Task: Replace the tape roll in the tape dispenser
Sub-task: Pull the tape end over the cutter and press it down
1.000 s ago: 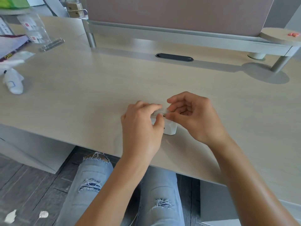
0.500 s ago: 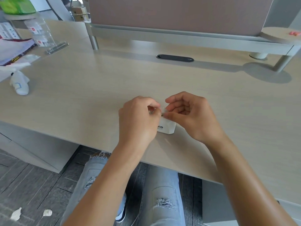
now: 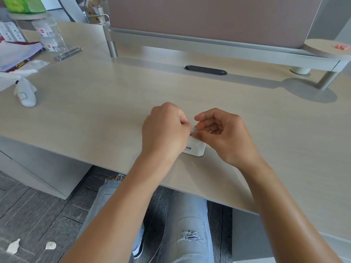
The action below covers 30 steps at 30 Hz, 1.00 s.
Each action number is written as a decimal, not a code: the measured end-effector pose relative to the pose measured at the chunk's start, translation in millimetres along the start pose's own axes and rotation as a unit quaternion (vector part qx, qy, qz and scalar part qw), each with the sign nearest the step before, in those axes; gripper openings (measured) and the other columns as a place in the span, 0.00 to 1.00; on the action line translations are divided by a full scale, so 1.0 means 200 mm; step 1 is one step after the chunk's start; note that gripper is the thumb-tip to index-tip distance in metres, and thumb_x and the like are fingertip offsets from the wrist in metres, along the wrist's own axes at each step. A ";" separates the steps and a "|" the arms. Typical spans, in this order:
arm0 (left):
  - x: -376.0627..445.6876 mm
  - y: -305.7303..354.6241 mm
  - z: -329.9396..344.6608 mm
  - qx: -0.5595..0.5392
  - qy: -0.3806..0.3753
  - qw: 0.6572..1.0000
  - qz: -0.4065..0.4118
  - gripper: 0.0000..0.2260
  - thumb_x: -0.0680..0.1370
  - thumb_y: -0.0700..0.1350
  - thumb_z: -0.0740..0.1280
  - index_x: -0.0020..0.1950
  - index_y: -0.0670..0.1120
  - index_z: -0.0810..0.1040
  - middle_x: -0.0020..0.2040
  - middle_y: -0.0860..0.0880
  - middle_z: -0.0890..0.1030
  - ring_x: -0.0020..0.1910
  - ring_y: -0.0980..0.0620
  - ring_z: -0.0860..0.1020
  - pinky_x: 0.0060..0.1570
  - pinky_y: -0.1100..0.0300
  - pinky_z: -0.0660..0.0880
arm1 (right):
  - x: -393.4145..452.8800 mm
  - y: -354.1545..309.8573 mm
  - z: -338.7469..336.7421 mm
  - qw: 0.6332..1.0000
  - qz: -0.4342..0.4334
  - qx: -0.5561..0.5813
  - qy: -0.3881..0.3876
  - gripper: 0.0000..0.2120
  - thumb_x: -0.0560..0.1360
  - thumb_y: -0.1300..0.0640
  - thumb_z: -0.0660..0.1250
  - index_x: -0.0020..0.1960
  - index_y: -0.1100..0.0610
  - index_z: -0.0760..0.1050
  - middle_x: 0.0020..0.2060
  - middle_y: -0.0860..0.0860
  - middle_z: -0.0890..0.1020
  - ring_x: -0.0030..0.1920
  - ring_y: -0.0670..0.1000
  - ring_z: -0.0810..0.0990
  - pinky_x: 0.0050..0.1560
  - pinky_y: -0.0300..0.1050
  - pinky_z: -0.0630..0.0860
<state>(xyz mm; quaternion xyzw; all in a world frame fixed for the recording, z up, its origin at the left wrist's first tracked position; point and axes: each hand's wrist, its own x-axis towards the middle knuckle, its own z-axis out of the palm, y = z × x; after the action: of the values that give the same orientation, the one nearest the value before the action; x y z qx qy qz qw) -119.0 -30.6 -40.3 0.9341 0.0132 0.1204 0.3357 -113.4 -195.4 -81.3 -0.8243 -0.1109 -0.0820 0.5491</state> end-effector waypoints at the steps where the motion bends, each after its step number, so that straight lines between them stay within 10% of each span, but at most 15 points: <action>1: -0.01 0.01 0.00 0.017 0.002 1.000 0.007 0.07 0.75 0.41 0.70 0.43 0.49 0.88 0.38 0.49 0.87 0.40 0.44 0.84 0.41 0.53 0.81 | 0.00 0.00 0.00 1.000 0.000 -0.002 0.001 0.13 0.72 0.63 0.80 0.55 0.55 0.83 0.44 0.51 0.87 0.43 0.55 0.86 0.47 0.46 0.83; 18: 0.01 0.02 0.05 0.163 -0.029 0.981 0.103 0.05 0.81 0.39 0.63 0.54 0.45 0.77 0.54 0.45 0.83 0.56 0.41 0.79 0.48 0.54 0.63 | -0.01 -0.01 0.01 1.000 0.001 -0.025 0.009 0.12 0.74 0.61 0.78 0.55 0.52 0.83 0.45 0.51 0.87 0.45 0.56 0.86 0.51 0.53 0.83; 30: 0.05 0.01 -0.04 0.021 -0.087 0.994 0.057 0.09 0.81 0.38 0.61 0.60 0.42 0.75 0.49 0.47 0.79 0.51 0.39 0.80 0.45 0.52 0.76 | 0.00 -0.03 0.05 0.995 -0.021 -0.089 0.031 0.13 0.73 0.60 0.79 0.56 0.52 0.83 0.41 0.46 0.86 0.37 0.45 0.81 0.41 0.36 0.78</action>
<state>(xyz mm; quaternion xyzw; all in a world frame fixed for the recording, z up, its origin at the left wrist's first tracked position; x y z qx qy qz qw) -110.8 -26.0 -31.2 0.9472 -0.0662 0.0576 0.3084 -114.9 -184.2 -80.6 -0.8643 -0.1031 -0.1288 0.4751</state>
